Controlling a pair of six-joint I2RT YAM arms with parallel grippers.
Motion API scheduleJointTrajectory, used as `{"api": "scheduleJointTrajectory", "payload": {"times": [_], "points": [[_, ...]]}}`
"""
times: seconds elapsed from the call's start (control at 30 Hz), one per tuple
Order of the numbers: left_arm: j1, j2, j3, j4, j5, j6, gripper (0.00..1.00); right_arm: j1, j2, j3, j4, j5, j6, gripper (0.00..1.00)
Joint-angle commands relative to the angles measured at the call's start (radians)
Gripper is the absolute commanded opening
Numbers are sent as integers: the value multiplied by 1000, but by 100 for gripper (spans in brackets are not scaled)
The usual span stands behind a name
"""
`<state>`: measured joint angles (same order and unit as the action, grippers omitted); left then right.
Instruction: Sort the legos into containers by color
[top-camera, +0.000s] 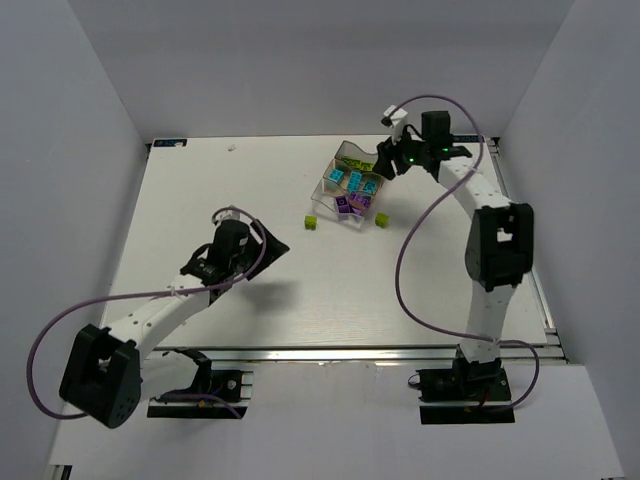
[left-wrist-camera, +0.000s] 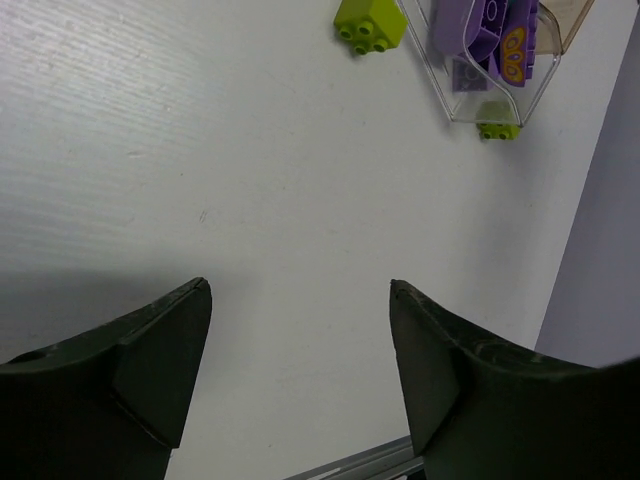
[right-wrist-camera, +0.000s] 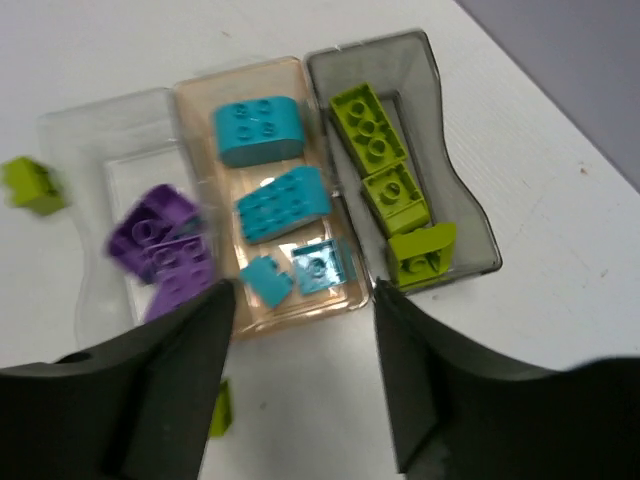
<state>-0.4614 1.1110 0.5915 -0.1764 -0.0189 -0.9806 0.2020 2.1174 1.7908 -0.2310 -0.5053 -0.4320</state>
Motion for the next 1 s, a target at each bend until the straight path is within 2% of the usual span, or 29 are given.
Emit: {"api": "scheduleJointTrajectory", "payload": {"times": [0.0, 0.07, 0.13, 0.17, 0.2, 0.23, 0.3, 0.33, 0.37, 0.43, 0.47, 0.53, 0.57, 0.63, 0.67, 0.8, 0.97], "points": [[-2, 65, 127, -31, 11, -3, 80, -23, -247, -138, 81, -171, -33, 60], [-2, 128, 175, -44, 10, -38, 76, -21, -336, -232, 81, -196, -50, 50], [0, 171, 240, -49, 17, -65, 64, -23, -425, -298, 94, -197, -53, 40], [-2, 214, 260, -51, 17, -97, 59, -23, -454, -333, 105, -196, -53, 27], [-2, 236, 280, -51, 17, -111, 55, -23, -483, -403, 134, -190, -44, 19], [-2, 256, 298, -49, 17, -125, 45, -23, -511, -441, 154, -182, -33, 16], [-2, 311, 347, -48, 54, -165, 33, -23, -588, -543, 215, -125, 16, 16], [-2, 329, 363, -44, 56, -174, 20, -23, -618, -573, 248, -60, 54, 23], [-2, 346, 393, -44, 56, -188, 16, -24, -628, -596, 263, -44, 88, 36], [-2, 398, 428, -57, 53, -196, 13, -26, -636, -605, 184, -73, 79, 42], [-2, 418, 447, -66, 50, -208, 12, -29, -637, -604, 155, -91, 66, 57], [-2, 472, 504, -103, 40, -227, 16, -41, -645, -605, 105, -127, 50, 79], [-2, 489, 524, -115, 40, -249, 28, -47, -649, -608, 99, -136, 50, 89], [-2, 545, 577, -144, 37, -270, 42, -59, -671, -619, 94, -141, 50, 89], [0, 568, 600, -165, 33, -297, 57, -61, -677, -639, 101, -130, 49, 89], [15, 709, 776, -338, 51, -355, 65, -79, -694, -666, 101, -95, 53, 89], [17, 898, 979, -472, 48, -340, 68, -108, -703, -688, 98, -87, 79, 89]]}}
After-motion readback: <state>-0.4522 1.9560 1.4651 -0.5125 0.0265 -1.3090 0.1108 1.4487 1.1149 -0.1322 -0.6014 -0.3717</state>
